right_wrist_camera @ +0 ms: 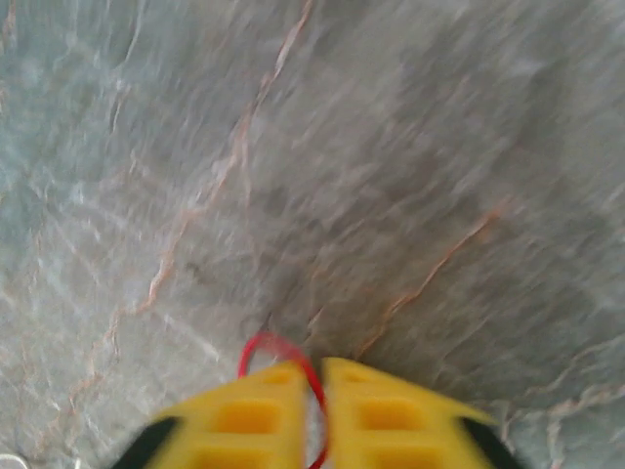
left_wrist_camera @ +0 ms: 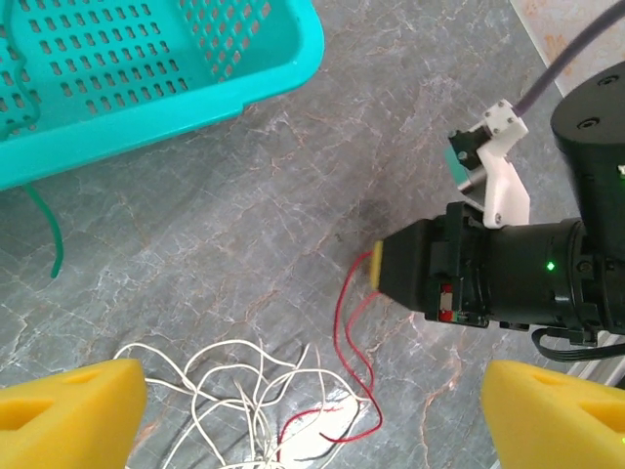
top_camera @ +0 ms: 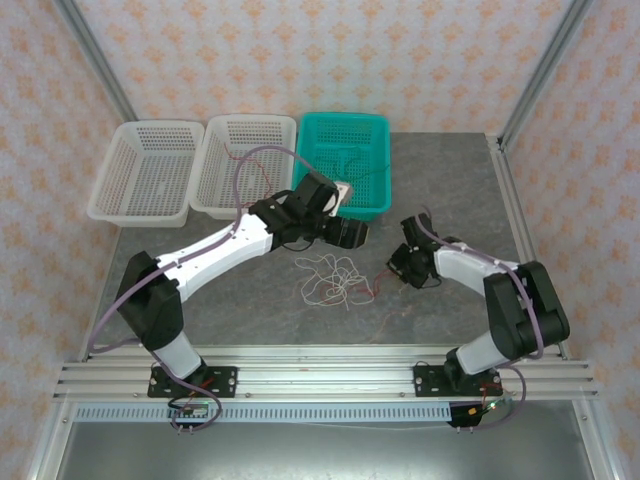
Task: Untangle the cables
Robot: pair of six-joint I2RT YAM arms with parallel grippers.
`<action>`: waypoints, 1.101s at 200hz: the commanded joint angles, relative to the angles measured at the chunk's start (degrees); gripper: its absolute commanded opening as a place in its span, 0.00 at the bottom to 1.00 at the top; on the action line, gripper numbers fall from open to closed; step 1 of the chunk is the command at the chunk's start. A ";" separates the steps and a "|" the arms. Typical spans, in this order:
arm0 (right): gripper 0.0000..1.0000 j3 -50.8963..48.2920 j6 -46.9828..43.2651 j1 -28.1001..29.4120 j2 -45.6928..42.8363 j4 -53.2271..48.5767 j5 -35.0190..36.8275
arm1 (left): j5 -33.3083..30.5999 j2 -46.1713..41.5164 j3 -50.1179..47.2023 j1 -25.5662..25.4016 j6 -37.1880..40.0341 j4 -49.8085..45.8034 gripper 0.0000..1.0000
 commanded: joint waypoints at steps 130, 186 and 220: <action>0.00 19.96 -11.57 -2.74 -32.99 1.41 -11.84 | 12.85 -1.40 7.96 -0.70 -5.32 14.30 0.91; 0.00 23.22 -6.36 -2.68 -33.41 0.90 -13.32 | 18.60 7.25 14.78 -2.88 -8.49 24.84 0.89; 0.00 23.24 -4.96 -2.71 -33.51 0.22 -14.89 | 14.92 10.32 18.73 -4.00 -6.64 22.69 0.55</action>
